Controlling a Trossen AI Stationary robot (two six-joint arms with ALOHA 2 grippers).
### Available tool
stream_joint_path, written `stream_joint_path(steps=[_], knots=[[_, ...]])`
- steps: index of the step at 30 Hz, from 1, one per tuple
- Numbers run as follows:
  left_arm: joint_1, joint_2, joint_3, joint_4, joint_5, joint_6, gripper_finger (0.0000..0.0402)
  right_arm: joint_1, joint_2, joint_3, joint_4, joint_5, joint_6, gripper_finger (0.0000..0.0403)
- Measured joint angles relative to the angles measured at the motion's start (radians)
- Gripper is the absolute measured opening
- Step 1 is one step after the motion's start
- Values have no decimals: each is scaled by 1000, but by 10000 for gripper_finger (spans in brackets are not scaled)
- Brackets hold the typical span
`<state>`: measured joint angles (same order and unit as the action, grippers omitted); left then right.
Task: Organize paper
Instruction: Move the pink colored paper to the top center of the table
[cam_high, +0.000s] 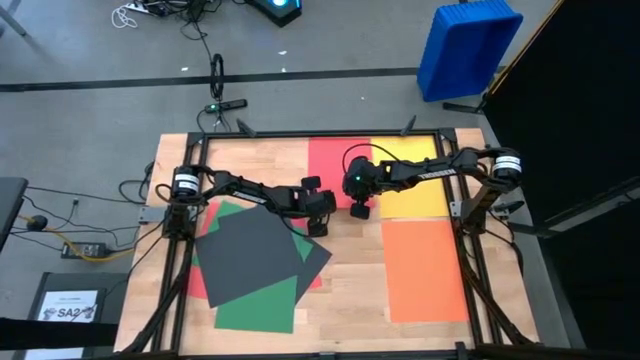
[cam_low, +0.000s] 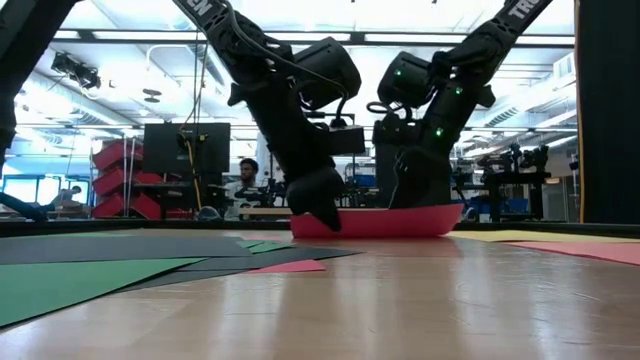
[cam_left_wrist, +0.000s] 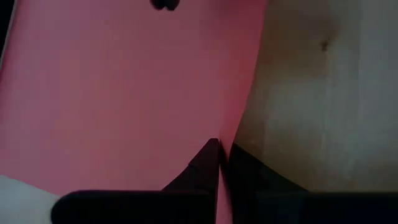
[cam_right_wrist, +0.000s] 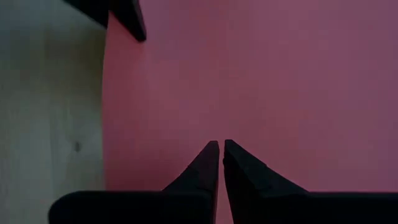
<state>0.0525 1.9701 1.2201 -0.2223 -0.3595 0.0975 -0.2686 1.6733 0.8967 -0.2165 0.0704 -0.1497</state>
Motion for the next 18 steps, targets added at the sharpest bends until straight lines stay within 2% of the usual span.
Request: stream_joint_path(steps=[18], knots=[[7,0,0,7,17,1,0,-23,84,3,-7,-33,25,0]])
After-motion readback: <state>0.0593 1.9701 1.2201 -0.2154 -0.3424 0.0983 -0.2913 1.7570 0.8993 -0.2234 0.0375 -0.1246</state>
